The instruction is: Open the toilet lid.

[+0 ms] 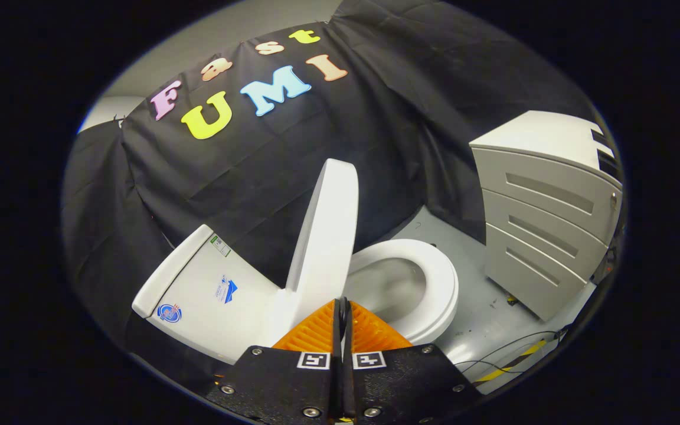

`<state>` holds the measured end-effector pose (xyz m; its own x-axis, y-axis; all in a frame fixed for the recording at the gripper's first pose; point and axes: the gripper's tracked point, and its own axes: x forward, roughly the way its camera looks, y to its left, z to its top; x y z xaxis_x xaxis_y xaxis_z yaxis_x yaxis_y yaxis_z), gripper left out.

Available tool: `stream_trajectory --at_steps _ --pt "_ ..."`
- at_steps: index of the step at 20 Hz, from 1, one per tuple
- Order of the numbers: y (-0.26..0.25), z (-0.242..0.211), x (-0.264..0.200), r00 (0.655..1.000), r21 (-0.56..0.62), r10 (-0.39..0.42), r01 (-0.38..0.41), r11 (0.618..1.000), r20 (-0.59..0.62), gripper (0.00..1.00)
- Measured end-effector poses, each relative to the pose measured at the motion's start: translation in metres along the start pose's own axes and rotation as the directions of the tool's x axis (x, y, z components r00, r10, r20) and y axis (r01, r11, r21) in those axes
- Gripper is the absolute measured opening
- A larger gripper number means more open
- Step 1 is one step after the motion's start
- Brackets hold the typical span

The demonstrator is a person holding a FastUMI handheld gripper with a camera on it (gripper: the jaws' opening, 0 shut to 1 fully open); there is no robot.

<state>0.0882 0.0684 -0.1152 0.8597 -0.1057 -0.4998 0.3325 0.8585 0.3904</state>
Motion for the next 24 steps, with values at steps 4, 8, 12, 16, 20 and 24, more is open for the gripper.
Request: stream_trajectory --at_steps 4,8,12,16,20,24 --pt "0.02 0.005 -0.007 1.0 -0.074 -0.006 0.007 0.997 0.025 0.0" --pt "0.038 0.009 -0.012 0.998 -0.187 0.006 0.005 0.982 0.058 0.0" --pt "0.063 0.011 -0.017 0.996 -0.293 0.02 0.007 0.956 0.091 0.0" --pt "0.092 0.012 -0.024 0.991 -0.43 0.037 0.021 0.903 0.126 0.0" --pt "0.117 0.011 -0.03 0.989 -0.449 0.062 0.006 0.894 0.136 0.0" --pt "0.142 0.008 -0.03 0.985 -0.506 0.093 -0.007 0.863 0.146 0.0"
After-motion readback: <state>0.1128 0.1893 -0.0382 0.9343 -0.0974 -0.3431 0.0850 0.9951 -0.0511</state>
